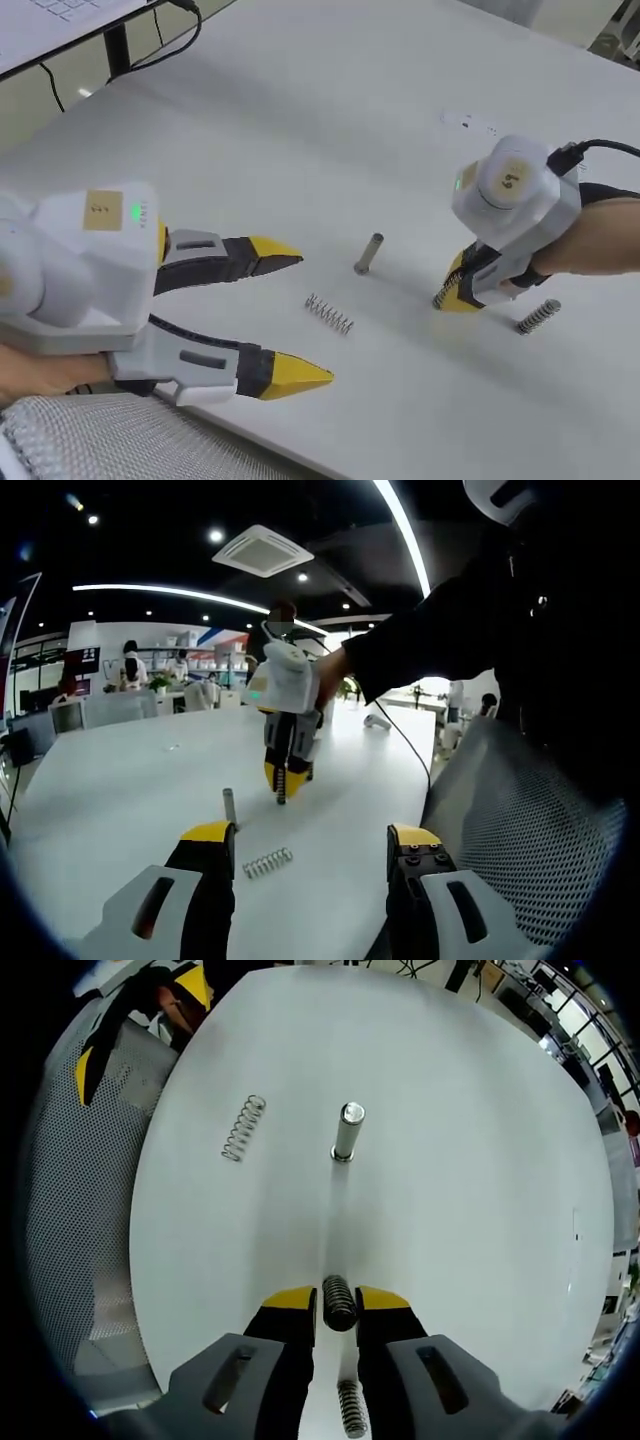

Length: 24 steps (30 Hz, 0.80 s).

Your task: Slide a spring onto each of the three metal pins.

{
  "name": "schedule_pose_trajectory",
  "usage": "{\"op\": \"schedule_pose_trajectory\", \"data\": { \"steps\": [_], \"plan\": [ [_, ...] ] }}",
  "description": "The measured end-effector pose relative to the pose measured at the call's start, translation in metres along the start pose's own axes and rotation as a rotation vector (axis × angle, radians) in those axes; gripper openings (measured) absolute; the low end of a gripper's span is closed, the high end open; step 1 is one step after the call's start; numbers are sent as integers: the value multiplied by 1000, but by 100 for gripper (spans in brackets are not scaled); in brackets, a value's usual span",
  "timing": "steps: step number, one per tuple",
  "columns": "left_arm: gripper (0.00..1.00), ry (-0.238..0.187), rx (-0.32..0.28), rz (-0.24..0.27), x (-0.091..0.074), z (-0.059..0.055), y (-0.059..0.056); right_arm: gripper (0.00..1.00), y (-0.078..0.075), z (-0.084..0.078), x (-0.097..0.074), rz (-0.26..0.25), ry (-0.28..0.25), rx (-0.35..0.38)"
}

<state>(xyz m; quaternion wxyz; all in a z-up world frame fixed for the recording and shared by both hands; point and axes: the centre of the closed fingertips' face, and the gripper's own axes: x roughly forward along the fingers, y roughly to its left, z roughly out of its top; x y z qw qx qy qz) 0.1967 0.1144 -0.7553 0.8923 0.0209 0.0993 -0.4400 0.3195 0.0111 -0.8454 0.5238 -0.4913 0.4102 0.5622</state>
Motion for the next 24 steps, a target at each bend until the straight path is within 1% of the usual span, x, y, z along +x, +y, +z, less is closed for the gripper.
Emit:
{"op": "schedule_pose_trajectory", "data": {
  "steps": [4,5,6,7,9,10,11,12,13,16,18,22,23,24],
  "plan": [
    [56,4,1,-1,0,-1,-1,17,-1,1,-7,-13,-16,15],
    [56,2,3,-1,0,0,-1,18,-1,2,-9,-16,-25,17],
    [56,1,3,-1,0,0,-1,18,-1,6,-12,-20,-51,23],
    [56,1,1,0,0,0,-1,19,-1,7,-13,-21,-63,32],
    [56,2,2,0,0,0,-1,20,-2,3,-13,-23,-58,39],
    [56,2,3,0,1,0,-1,20,-4,2,-16,-42,-60,31],
    [56,2,2,0,1,0,-1,20,-5,3,-18,-48,-71,34],
    [56,2,2,0,1,0,-1,20,-5,5,-22,-50,-98,64],
    [56,2,2,0,1,0,-1,21,-5,5,-24,-52,-107,77],
    [56,4,1,1,1,0,-1,21,-6,-2,-31,-71,-104,83],
    [56,6,1,0,1,0,-1,21,-3,-5,-36,-79,-119,104],
    [56,13,0,-2,1,0,-1,21,7,-9,-45,-95,-141,133],
    [56,17,4,-1,1,-1,-1,22,13,-8,-47,-84,-168,176],
    [56,18,5,-1,1,0,-1,22,17,-9,-48,-80,-175,205]
  ]
}}
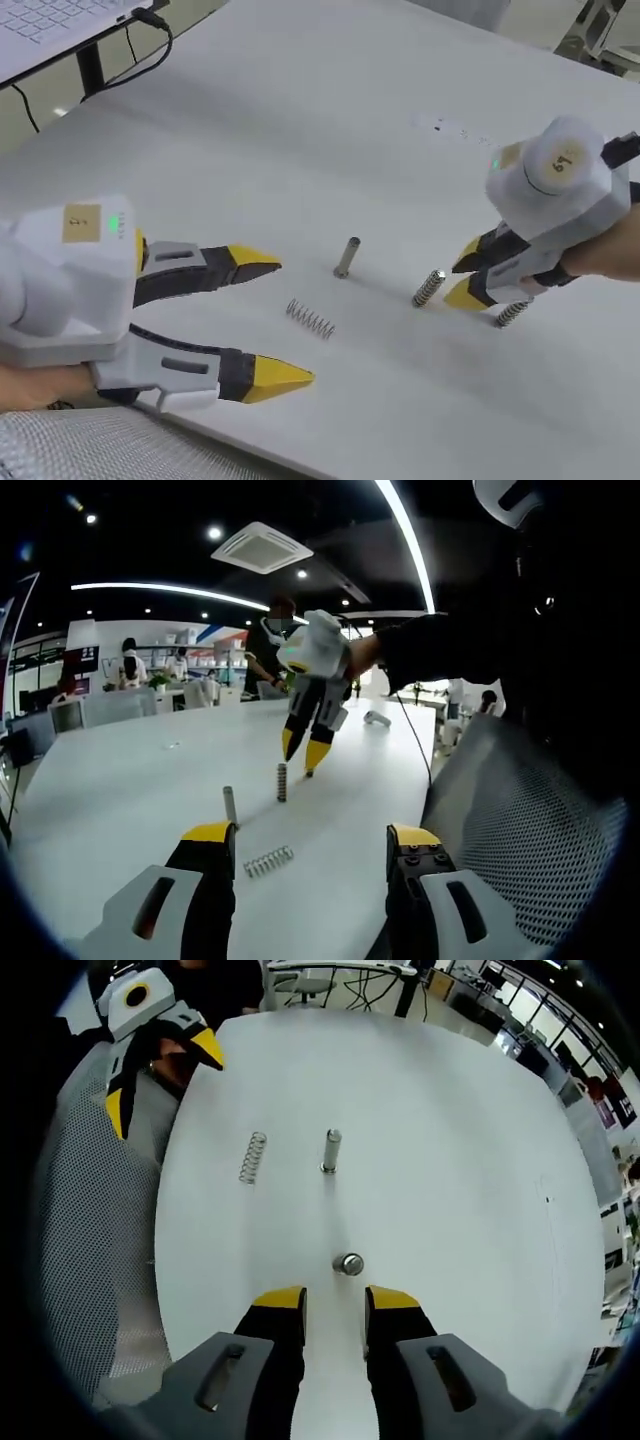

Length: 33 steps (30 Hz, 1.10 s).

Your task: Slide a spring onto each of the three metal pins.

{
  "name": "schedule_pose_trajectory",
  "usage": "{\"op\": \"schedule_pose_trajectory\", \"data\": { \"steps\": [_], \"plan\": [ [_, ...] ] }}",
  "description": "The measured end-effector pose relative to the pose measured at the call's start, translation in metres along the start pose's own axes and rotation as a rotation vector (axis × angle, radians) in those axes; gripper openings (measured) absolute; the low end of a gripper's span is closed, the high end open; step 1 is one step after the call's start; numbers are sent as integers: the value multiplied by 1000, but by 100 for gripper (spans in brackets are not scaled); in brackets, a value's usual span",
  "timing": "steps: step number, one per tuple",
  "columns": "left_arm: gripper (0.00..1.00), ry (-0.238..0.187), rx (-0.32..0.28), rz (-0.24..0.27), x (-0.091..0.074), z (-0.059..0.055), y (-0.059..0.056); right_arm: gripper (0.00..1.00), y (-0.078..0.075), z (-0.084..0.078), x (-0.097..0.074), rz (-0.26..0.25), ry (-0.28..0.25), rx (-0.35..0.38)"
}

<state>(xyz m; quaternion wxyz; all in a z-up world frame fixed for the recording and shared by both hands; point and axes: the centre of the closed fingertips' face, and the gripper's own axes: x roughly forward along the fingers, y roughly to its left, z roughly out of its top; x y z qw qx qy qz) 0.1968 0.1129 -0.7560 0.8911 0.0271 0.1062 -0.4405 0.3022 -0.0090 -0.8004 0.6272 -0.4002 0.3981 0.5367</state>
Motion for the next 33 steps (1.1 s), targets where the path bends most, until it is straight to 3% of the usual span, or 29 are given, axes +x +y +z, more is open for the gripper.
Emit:
{"op": "schedule_pose_trajectory", "data": {
  "steps": [7,17,26,33],
  "plan": [
    [56,2,-4,10,-4,-1,2,20,29,-3,-9,18,-30,8],
    [56,12,-9,14,-7,-4,2,18,59,37,-5,47,-110,-22],
    [55,18,-6,18,-11,-6,1,17,77,72,31,88,-132,-47],
    [55,11,-6,20,-12,-5,1,18,79,84,53,102,-125,-24]
  ]
}}
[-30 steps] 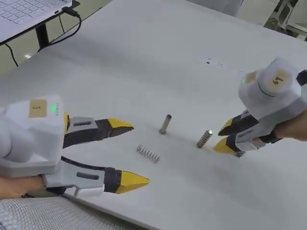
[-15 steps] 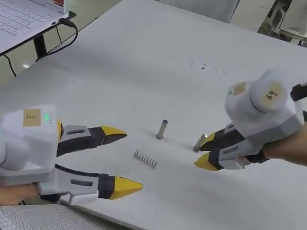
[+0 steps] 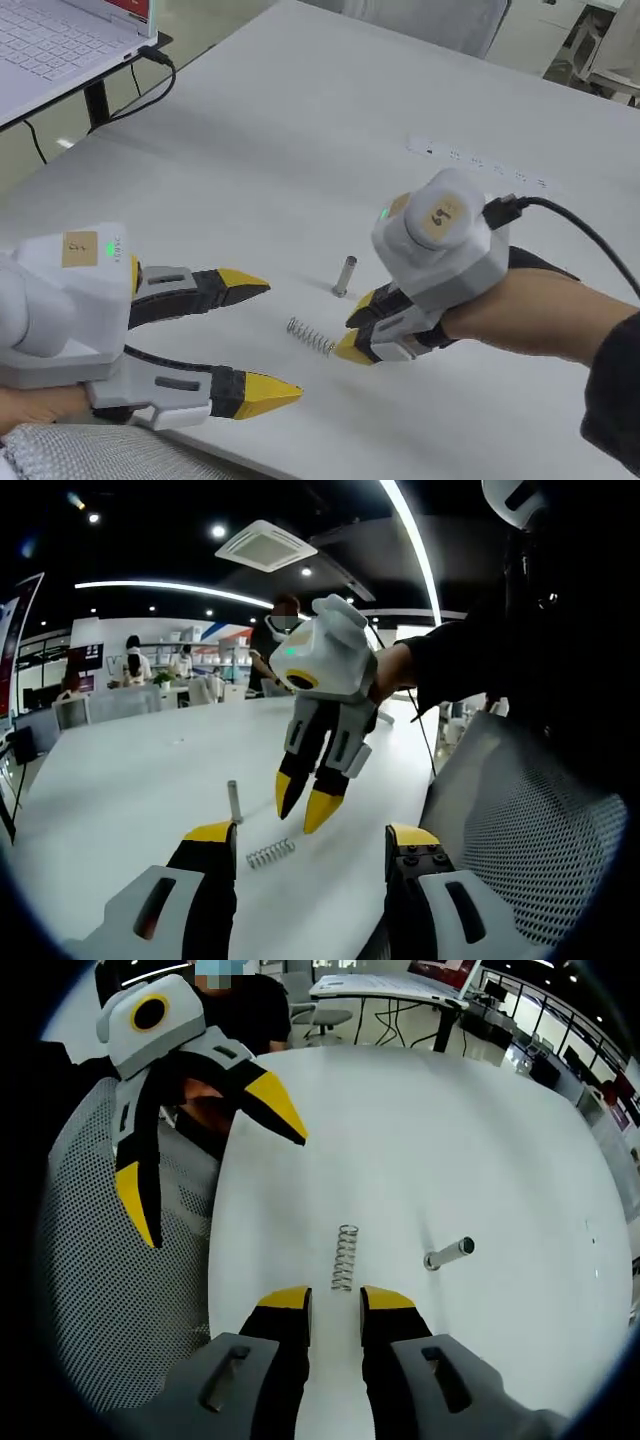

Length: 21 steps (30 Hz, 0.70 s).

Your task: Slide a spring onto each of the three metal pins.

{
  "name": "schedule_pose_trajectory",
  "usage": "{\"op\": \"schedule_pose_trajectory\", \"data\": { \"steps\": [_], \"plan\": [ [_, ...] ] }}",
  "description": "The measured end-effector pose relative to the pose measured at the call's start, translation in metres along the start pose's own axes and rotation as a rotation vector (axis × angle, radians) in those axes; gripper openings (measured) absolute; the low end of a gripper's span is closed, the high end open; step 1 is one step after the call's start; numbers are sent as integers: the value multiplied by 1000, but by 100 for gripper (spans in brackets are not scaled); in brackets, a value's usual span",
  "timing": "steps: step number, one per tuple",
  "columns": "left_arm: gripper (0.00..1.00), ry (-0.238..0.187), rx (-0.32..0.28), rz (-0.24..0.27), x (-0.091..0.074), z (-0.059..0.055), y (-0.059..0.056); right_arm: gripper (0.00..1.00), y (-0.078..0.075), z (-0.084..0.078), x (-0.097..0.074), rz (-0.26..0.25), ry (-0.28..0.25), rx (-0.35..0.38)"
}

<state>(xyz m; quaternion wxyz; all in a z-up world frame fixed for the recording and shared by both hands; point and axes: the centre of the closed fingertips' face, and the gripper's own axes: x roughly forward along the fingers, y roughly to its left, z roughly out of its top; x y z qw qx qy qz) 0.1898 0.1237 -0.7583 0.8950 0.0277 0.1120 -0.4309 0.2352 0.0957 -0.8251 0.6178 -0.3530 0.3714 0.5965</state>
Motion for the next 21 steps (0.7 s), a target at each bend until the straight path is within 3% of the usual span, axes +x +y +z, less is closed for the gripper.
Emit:
{"op": "schedule_pose_trajectory", "data": {
  "steps": [13,21],
  "plan": [
    [54,-1,0,-1,1,-4,2,17,-2,-4,26,9,60,7],
    [54,-6,-4,0,3,-6,4,16,-8,-12,33,-18,103,6]
  ]
}}
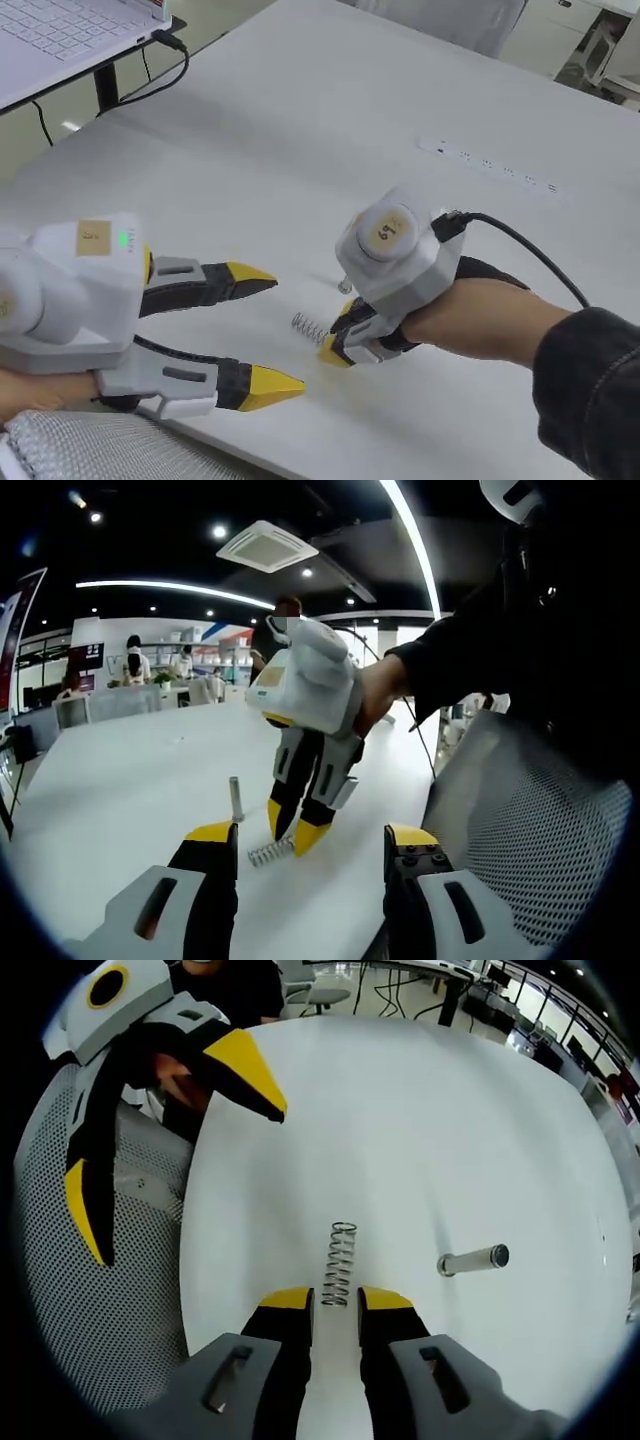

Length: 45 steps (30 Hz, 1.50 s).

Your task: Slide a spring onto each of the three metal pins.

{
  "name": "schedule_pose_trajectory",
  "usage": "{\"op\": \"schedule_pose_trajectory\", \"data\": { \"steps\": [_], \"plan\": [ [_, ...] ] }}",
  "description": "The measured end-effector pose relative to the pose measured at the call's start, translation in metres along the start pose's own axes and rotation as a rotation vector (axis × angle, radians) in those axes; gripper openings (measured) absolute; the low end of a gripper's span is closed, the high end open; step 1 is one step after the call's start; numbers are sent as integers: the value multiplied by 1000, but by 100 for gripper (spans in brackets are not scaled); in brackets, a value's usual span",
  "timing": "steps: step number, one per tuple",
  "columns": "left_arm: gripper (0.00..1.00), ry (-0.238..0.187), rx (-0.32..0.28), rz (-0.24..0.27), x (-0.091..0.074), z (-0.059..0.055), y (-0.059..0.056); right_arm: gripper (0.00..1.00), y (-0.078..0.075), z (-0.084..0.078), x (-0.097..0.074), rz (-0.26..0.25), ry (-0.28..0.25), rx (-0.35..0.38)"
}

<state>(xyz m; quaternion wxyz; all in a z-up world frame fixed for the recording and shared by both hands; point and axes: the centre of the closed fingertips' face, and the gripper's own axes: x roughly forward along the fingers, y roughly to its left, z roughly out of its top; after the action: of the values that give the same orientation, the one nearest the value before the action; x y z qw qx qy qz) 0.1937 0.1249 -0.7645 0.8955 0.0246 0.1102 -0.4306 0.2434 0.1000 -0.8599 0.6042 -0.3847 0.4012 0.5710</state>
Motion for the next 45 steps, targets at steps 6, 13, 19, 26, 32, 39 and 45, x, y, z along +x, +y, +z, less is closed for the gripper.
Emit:
{"op": "schedule_pose_trajectory", "data": {
  "steps": [6,13,19,26,32,39,45],
  "plan": [
    [54,2,-5,-3,2,-2,1,13,-1,1,-2,0,-2,8],
    [53,11,-4,-9,4,-5,2,9,0,-1,-4,5,3,0],
    [50,34,-1,-13,8,-14,6,8,3,1,-13,5,-8,-33],
    [47,51,-1,-13,9,-21,11,8,9,2,-29,4,-14,-81],
    [43,50,28,-29,10,-17,10,8,22,7,-49,31,-24,-136],
    [33,51,74,-70,13,-11,1,8,40,20,-71,57,-35,-225],
    [26,42,89,-97,15,-6,-6,8,48,26,-77,59,-34,-278]
  ]
}}
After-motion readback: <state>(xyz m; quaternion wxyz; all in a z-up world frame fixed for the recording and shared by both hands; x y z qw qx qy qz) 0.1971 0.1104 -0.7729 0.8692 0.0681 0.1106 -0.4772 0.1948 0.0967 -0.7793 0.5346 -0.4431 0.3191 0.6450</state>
